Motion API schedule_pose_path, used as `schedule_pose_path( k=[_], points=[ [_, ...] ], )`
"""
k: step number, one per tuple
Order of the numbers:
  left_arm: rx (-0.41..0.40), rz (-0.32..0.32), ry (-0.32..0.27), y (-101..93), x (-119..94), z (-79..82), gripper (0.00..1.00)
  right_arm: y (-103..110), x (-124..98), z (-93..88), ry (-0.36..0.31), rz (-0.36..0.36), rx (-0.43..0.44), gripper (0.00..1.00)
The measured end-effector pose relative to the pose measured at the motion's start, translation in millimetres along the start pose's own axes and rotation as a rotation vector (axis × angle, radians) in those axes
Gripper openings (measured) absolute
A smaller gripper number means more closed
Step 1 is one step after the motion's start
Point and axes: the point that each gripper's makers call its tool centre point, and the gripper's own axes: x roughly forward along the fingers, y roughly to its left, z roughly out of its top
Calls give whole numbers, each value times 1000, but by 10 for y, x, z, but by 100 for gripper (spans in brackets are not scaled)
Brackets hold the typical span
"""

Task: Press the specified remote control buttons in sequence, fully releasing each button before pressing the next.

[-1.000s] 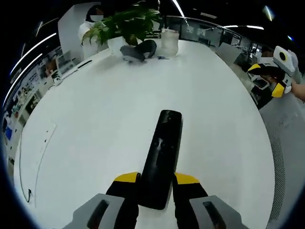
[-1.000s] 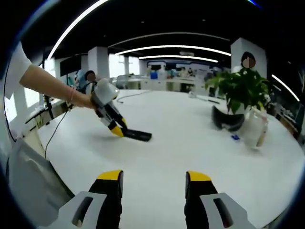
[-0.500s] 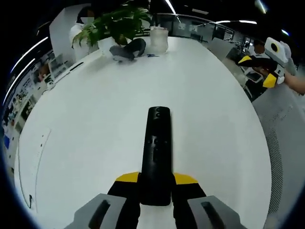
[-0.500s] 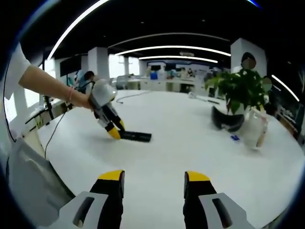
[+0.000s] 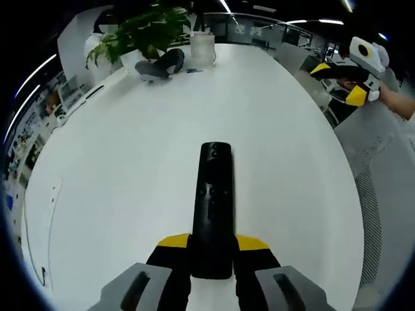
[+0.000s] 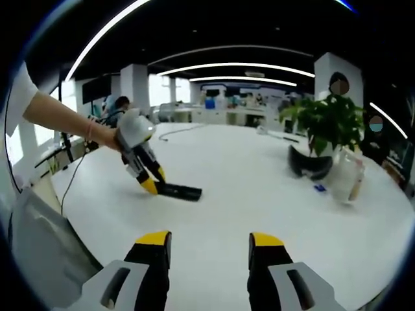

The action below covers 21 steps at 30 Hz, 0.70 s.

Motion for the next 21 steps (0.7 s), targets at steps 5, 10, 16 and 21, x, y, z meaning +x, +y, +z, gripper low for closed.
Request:
schedule_pose_path(
  k=[5,10,16,21],
  points=[
    [19,-12,24,-81,-7,-21,23,6,-1,-2,1,2,-1,44],
    [37,-17,45,-173,-13,-42,23,24,3,-10,5,9,-4,43],
    [46,-19,58,-260,-25,-68,23,31,3,-13,7,12,-7,43],
    [51,-21,63,-331,-33,-81,23,36,2,-16,9,12,-9,42]
  ],
)
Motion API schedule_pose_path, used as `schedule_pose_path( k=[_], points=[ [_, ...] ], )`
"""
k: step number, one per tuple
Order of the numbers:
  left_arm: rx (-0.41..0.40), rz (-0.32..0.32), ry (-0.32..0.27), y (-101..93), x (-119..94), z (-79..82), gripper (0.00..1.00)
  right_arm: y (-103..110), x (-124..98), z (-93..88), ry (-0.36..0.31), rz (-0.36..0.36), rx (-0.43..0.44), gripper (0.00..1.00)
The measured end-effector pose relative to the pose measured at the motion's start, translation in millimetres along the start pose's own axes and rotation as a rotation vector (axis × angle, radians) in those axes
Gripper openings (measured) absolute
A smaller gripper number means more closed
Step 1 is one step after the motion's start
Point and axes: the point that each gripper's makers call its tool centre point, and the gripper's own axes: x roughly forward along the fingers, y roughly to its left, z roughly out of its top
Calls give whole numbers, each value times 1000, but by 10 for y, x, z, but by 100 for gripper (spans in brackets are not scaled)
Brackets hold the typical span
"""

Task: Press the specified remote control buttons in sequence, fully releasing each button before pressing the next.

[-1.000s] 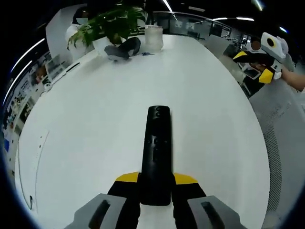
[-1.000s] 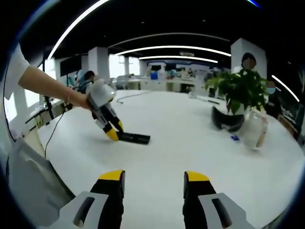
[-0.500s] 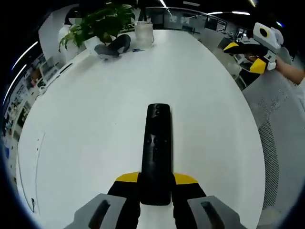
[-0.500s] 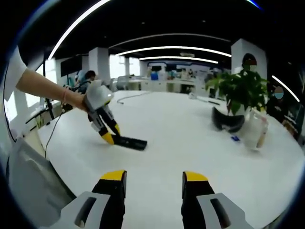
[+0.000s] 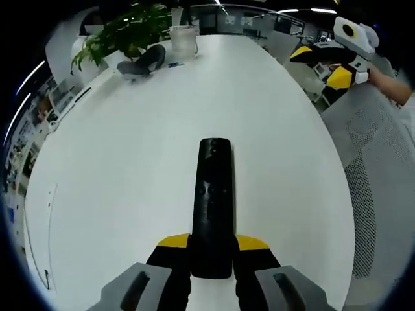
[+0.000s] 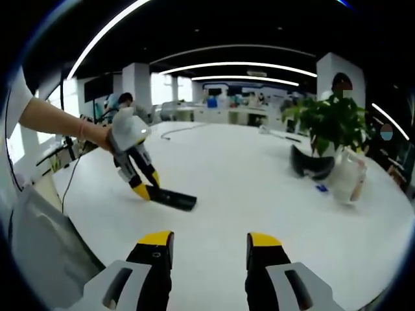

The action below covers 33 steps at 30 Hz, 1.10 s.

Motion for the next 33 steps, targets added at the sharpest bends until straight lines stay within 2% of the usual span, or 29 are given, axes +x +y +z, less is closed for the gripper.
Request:
schedule_pose_path(
  k=[20,27,33],
  points=[
    [44,-14,54,-295,-17,-19,23,33,8,-16,12,9,-4,40],
    [32,-11,29,-402,-25,-23,23,47,13,-36,25,16,-8,39],
    [41,-11,34,-485,-23,-19,23,62,21,-57,38,23,-16,38]
  ],
)
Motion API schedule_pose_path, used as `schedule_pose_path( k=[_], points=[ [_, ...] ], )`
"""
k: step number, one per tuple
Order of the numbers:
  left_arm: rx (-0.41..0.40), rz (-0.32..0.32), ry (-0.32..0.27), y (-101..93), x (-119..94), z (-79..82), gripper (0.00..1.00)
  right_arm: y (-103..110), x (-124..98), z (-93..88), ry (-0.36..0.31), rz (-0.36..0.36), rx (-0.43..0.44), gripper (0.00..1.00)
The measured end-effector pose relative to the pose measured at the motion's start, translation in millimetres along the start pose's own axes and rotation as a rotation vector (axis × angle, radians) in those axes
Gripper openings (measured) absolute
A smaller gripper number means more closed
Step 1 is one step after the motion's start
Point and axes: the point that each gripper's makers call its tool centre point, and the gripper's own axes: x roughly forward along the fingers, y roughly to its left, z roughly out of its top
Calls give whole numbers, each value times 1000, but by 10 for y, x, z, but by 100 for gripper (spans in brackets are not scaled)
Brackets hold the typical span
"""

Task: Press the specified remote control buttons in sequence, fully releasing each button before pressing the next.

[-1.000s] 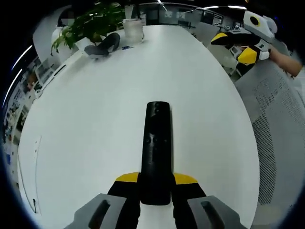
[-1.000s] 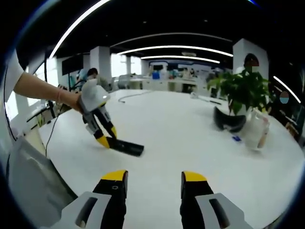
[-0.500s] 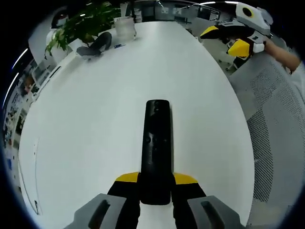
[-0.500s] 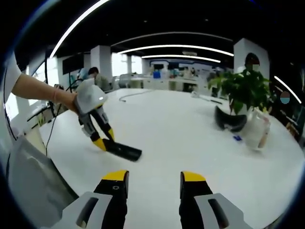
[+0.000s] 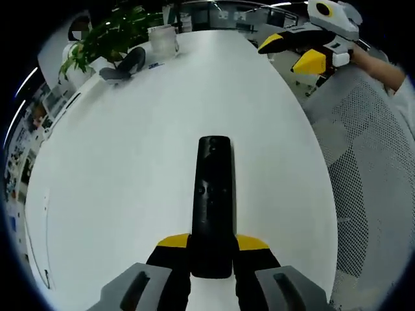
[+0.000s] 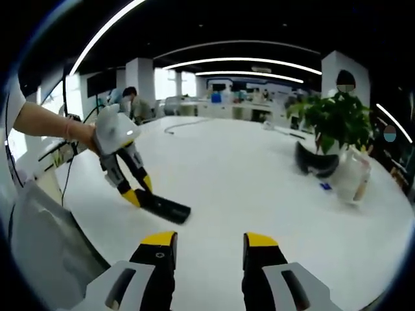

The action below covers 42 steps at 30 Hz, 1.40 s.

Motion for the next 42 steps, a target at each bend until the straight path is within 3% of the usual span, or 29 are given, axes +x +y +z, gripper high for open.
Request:
schedule_pose_path(
  k=[42],
  points=[
    [-1,-6,-5,-502,-15,25,23,56,9,-37,24,30,-9,34]
  ],
)
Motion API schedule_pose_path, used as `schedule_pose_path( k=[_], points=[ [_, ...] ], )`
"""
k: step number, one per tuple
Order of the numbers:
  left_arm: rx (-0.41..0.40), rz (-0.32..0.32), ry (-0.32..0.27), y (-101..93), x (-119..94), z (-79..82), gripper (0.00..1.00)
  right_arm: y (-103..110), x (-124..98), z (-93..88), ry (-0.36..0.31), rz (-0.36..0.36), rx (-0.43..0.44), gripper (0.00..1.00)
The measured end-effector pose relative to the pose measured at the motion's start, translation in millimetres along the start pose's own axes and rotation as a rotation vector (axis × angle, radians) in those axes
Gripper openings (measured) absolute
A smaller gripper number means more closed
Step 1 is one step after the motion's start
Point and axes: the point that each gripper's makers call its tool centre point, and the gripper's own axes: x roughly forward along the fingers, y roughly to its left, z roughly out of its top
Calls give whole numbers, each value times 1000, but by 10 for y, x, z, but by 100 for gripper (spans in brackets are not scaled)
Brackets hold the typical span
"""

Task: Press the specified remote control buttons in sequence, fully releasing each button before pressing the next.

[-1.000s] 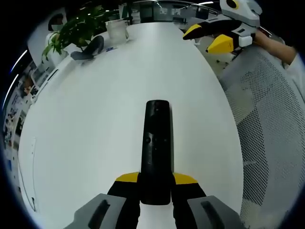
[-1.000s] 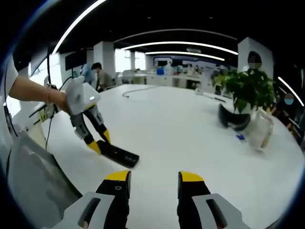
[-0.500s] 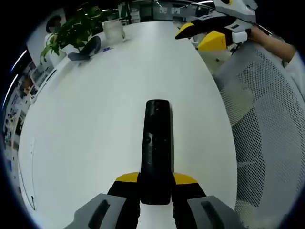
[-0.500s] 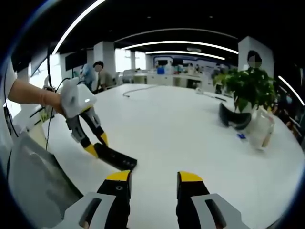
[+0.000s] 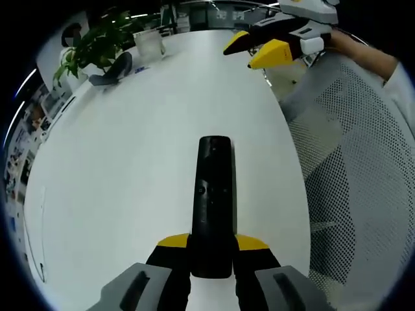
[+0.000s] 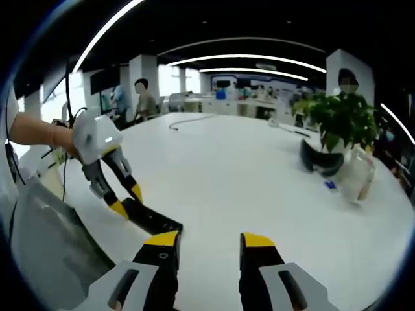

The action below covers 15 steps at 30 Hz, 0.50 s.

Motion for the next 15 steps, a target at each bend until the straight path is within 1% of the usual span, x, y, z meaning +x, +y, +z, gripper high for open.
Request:
schedule_pose_path(
  k=[15],
  points=[
    [-3,0,-13,-171,1,0,23,46,17,-37,20,22,-9,33]
  ],
)
